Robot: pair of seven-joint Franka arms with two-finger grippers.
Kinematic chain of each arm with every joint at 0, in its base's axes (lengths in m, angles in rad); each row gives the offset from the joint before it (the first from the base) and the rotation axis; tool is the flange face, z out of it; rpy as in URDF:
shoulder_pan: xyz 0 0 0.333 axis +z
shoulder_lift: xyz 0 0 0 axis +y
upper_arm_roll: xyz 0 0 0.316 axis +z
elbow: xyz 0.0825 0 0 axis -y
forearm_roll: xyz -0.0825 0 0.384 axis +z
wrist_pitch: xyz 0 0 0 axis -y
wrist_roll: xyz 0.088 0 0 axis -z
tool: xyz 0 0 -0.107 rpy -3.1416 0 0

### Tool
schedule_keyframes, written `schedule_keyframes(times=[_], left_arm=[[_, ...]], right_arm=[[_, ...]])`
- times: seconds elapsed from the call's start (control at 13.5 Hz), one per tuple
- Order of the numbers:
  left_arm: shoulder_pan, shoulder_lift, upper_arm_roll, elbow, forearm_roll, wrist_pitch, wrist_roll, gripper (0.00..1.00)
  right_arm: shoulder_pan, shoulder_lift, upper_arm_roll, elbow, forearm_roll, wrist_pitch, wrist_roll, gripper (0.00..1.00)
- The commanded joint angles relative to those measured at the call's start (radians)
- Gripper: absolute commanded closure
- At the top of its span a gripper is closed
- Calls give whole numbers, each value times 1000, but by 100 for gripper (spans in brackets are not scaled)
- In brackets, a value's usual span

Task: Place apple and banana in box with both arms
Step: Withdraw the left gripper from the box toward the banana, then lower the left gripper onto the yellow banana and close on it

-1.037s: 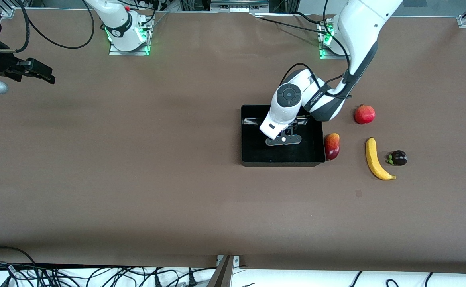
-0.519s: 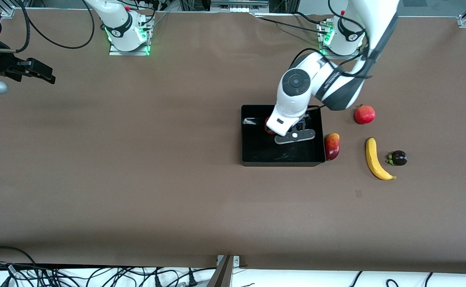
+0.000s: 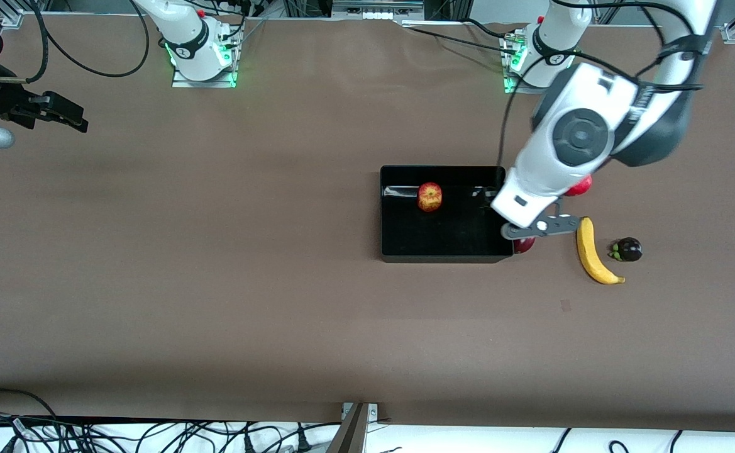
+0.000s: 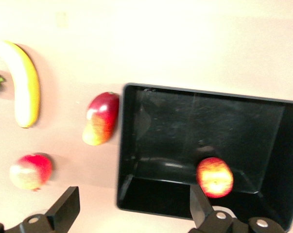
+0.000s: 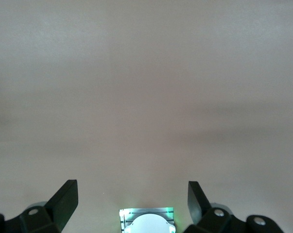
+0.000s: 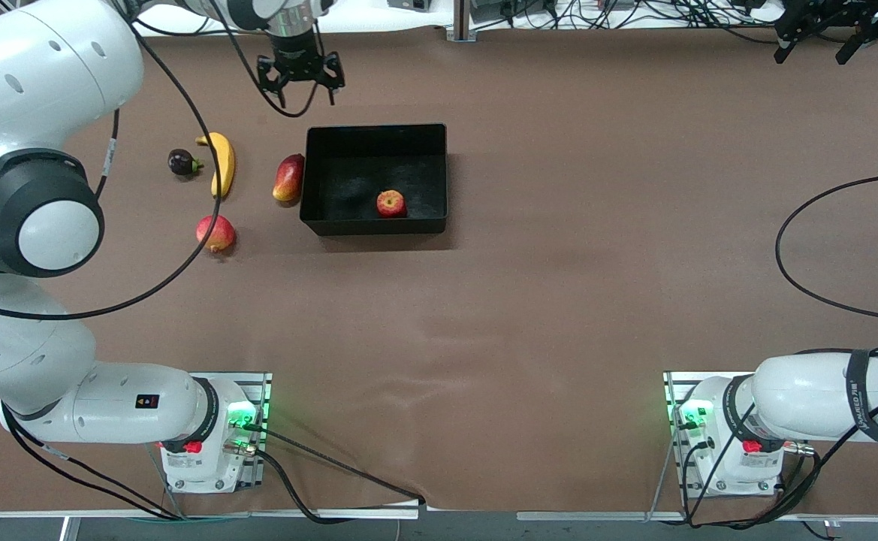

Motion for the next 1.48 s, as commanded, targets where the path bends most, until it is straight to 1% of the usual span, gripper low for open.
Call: schedule_keyframes(times=[0.0,0.22,0.44,0.52,0.59,0.67,0.74,1.04,1.19,1.33,1.41], left_arm=[[79,-29,-4,7,-22,-63,144,0],[188,-47,-6,6,-22,-84,296,0],[298,-50,-3,3,-10,-107,489,0],[341,-49,0,3,-7,-97,551,0],[357,-49,17,-1,-8,-65,598,0],[354,-47,51,-5,-8,-42,629,0],[349,-49,65,-11,-8,-25,646,0],[351,-49,72,-8,-8,-3,654,0],[348,-17,76,-7,-7,57,654,0],[348,24,80,-10,-7,144,654,0],[348,51,94,-11,-5,187,654,0]], right_arm=[[-9,7,6,20,4,-42,-4,0],[-9,7,6,21,4,-51,-2,0],[-9,7,8,21,4,-51,-1,0],[-8,7,8,21,4,-50,4,0],[-8,7,9,21,4,-51,4,0],[-8,7,9,20,4,-51,4,0],[-8,8,8,21,4,-48,-2,0],[-6,7,9,21,4,-50,2,0],[-9,8,5,21,4,-50,-4,0],[-9,8,6,21,4,-51,-4,0],[-9,8,6,21,4,-51,-2,0]])
